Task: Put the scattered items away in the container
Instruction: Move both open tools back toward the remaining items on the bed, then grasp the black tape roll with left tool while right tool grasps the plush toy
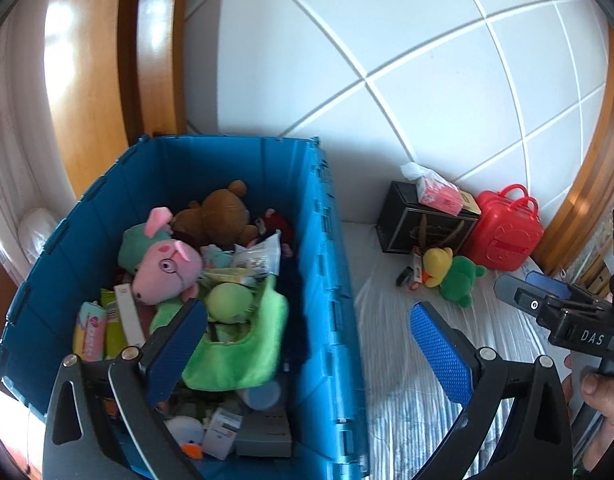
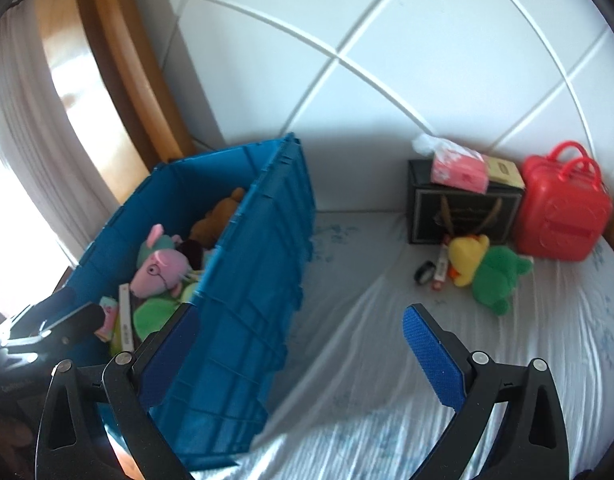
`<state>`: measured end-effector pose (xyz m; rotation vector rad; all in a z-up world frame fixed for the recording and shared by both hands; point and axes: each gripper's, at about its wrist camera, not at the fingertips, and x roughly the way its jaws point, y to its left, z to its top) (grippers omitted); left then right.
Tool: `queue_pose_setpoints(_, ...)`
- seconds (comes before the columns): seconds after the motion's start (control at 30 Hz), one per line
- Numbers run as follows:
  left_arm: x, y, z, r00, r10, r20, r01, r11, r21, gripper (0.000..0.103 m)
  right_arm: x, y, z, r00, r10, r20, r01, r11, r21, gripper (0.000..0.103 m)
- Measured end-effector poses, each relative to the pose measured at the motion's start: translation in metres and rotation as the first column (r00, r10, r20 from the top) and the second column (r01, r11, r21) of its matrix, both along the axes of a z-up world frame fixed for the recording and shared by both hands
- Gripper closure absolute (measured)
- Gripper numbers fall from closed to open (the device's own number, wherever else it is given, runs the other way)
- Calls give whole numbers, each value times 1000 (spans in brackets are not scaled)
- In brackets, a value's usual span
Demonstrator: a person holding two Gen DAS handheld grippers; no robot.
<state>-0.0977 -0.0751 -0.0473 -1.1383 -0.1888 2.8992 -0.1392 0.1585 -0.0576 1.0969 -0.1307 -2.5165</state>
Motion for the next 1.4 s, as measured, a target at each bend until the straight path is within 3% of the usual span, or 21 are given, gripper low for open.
queue_pose_setpoints(0.33, -13, 77, -10, 997, -68, 21, 68, 997, -19, 0, -3, 87, -25, 996, -80, 39, 80, 997, 21, 1)
queue_pose_setpoints(0.53, -33, 126, -32, 993, -112, 44, 114, 993, -33, 0, -17, 132, -44, 991, -118, 62, 114, 992, 62, 1)
queue_pose_setpoints(0.93, -106, 204, -116, 985, -126, 120, 134, 989, -58, 0, -84, 205, -110, 980, -151, 129, 135, 983, 127, 1)
queue_pose_setpoints(1.4, -209, 238, -233, 984, -96, 149, 112, 989, -101, 0, -182, 245, -233, 969, -142, 202, 119, 985, 125, 1)
